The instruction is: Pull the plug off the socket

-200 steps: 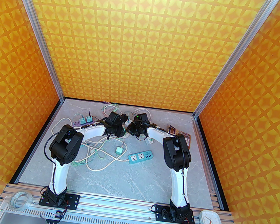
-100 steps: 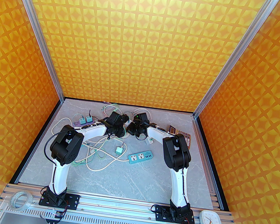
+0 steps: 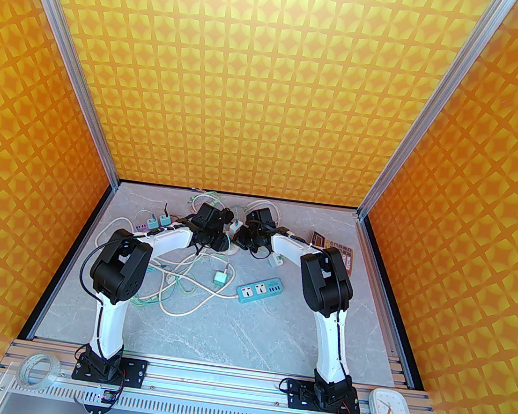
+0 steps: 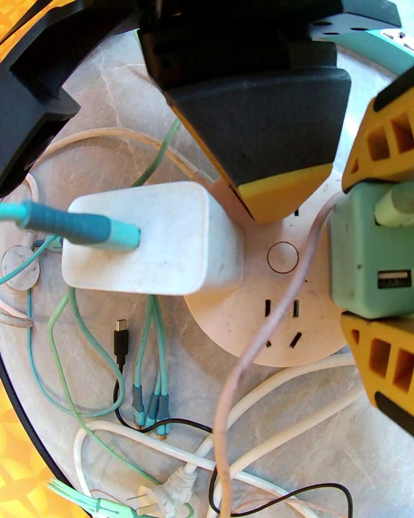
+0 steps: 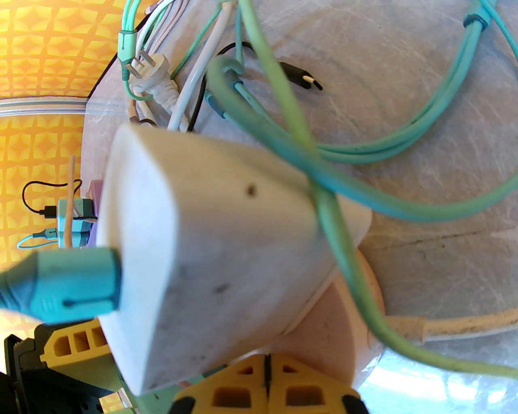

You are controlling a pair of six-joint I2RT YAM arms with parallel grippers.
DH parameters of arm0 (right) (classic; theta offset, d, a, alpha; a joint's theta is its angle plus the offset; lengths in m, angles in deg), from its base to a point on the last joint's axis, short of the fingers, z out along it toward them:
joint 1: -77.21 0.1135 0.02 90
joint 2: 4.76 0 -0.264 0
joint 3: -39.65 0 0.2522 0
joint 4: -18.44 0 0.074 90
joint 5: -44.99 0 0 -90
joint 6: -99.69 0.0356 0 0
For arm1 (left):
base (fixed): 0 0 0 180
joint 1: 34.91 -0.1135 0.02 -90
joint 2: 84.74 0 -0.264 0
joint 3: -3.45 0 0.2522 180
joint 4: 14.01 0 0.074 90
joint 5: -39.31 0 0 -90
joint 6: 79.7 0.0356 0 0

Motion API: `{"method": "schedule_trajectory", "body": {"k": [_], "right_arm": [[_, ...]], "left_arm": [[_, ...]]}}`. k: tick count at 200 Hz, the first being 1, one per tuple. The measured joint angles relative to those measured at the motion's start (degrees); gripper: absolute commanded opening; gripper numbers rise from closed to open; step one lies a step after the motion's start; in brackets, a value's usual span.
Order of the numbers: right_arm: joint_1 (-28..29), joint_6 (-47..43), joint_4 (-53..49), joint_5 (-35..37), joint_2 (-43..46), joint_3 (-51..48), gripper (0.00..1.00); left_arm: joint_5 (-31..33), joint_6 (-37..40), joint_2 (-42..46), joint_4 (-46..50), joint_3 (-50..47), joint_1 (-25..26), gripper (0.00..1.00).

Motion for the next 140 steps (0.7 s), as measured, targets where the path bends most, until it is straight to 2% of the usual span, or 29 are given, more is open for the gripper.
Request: {"method": "schedule_trajectory", "body": {"k": [25,78,112,140], "right_arm": [[0.0,0.0,-0.2,0.1,0.0,0.0,0.0],[0.0,0.0,-0.8,0.4,0.0,0.0,0.0],[0.0,0.0,-0.9,0.4,0.0,0.1,0.0],[0.0,0.0,-1.1,0.7,0.0,0.3,0.0]], "left_arm": [[1.2,0.8,0.0,0.2,0.0,0.9,0.27],[8.7,3.7,0.0,0.7,0.3,4.2,0.25],[8.7,3.5,0.0,0.7,0.3,3.9,0.25],[4.9,1.7,0.0,0.9,0.4,2.1,0.26]]}}
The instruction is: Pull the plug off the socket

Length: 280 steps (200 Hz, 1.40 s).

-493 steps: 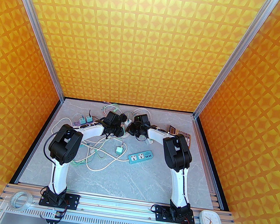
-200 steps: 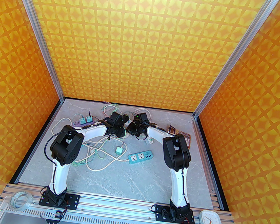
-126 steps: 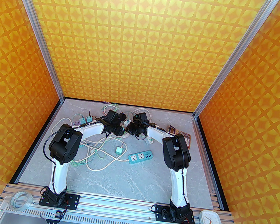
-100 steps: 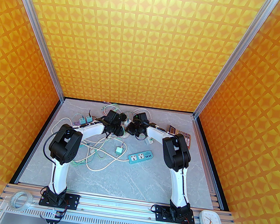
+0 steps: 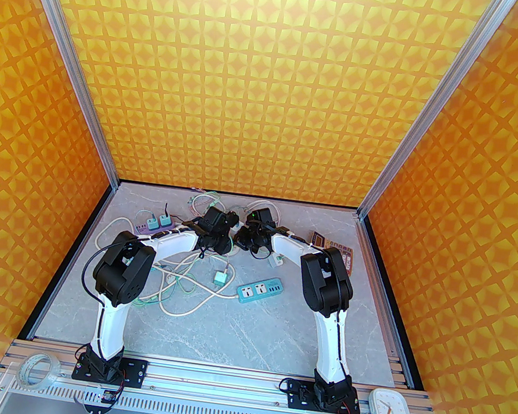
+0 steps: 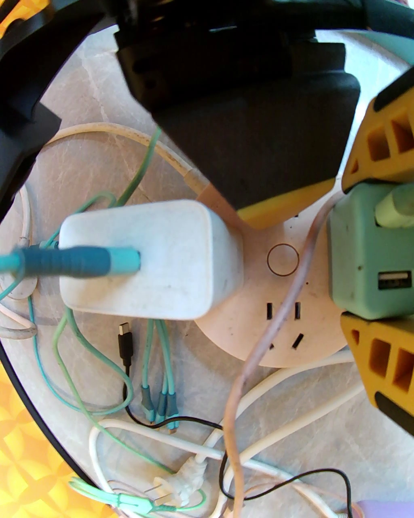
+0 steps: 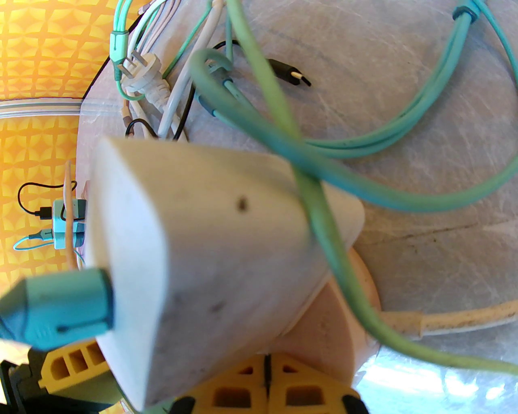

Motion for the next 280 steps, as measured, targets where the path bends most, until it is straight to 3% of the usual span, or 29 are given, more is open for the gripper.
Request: {"method": "schedule_trajectory", "body": {"k": [52,148,215,280], "right_arm": [[0.3,-0.5,0.0,0.1,0.0,0.3,0.0],[0.7,-1.9,-1.3,1.7,0.0,0.7,0.0],[1.2,-2.5,-0.8,2.6,0.1,0.9,0.0],[1.1,-3.0,-1.7,3.2,0.1,0.9,0.0]], "left_arm": [[-3.4,-1.1,-0.3,3.4,2.4,-1.4,0.27],[-0.1,1.2,-2.6,9.0,7.0,0.3,0.24],[-8.7,-2.4,-3.1,9.1,7.6,-3.7,0.25],[-2.1,0.7,-3.7,10.9,8.9,-0.2,0.23]]}}
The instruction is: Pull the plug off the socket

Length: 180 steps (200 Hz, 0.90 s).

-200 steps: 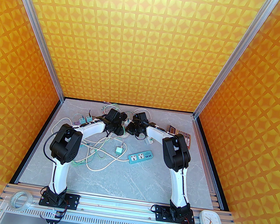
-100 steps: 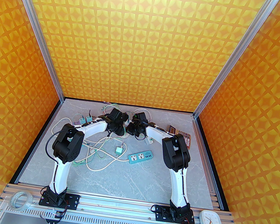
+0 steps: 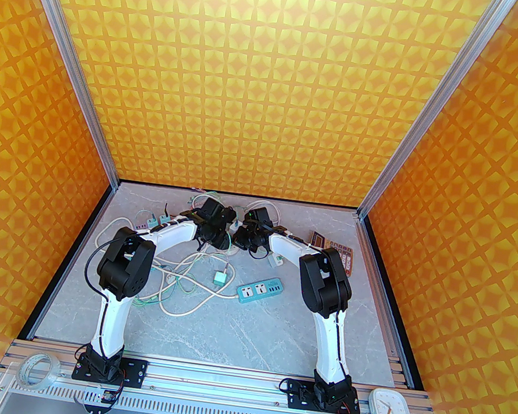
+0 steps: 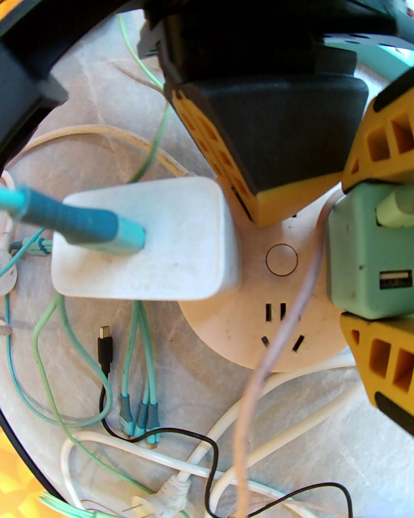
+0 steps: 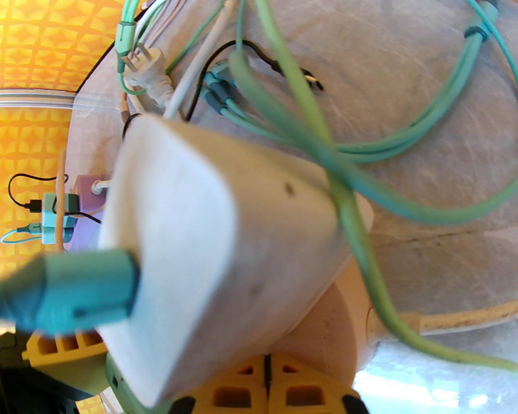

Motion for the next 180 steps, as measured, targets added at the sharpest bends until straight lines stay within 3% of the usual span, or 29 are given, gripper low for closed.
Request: {"method": "schedule_trajectory", "body": {"k": [37,99,180], "right_arm": [[-0.1,-0.4,0.0,0.1,0.0,0.0,0.0],[0.0,-0.4,0.3,0.4,0.2,0.0,0.0],[-0.1,-1.0,-0.2,0.0,0.2,-0.3,0.0]], "left_arm": [[1.6,0.4,0.0,0.2,0.3,0.4,0.22],[-4.4,-2.1,0.0,-0.1,0.3,-2.2,0.21],[4.4,2.0,0.0,0.6,0.6,1.7,0.19]]}}
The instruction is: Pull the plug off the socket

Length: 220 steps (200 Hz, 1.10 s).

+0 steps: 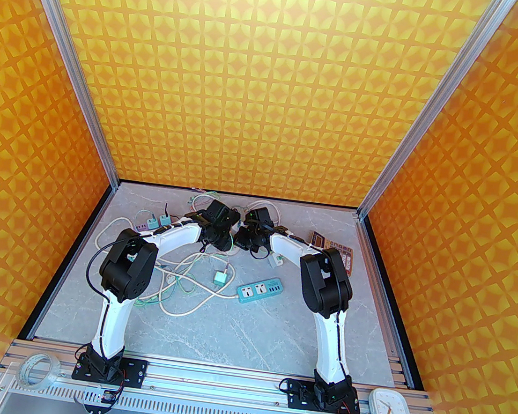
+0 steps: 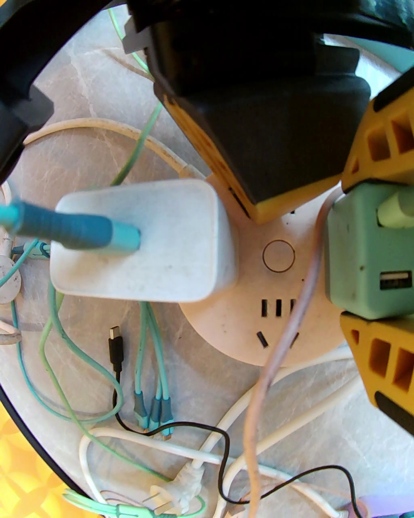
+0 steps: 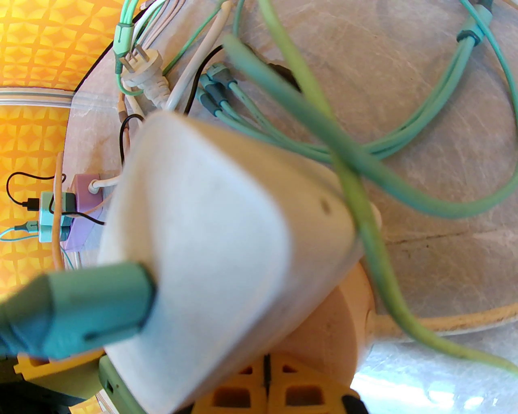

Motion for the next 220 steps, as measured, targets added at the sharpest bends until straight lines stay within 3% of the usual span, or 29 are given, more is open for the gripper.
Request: {"method": "schedule_trajectory", "body": {"k": [46,108,138,177,220], "right_arm": [[0.0,0.0,0.0,0.1,0.0,0.0,0.0],[0.0,0.0,0.6,0.5,0.1,0.0,0.0],[0.0,0.0,0.5,0.5,0.1,0.0,0.0],[0.1,0.0,-0.3,0.4,0.1,0.0,0.0],[0.0,0.7,1.9,-0.1,1.5,-2.4,0.0]], "left_arm": [[-0.5,-0.3,0.0,0.0,0.0,-0.3,0.18],[-8.4,-3.1,0.0,-0.4,-0.1,-3.7,0.18],[-7.5,-2.5,0.0,-0.2,-0.1,-2.9,0.18],[-1.5,-0.3,0.0,1.3,0.7,-0.3,0.16],[-1.2,-0.3,0.0,1.4,0.9,-0.2,0.15]]}}
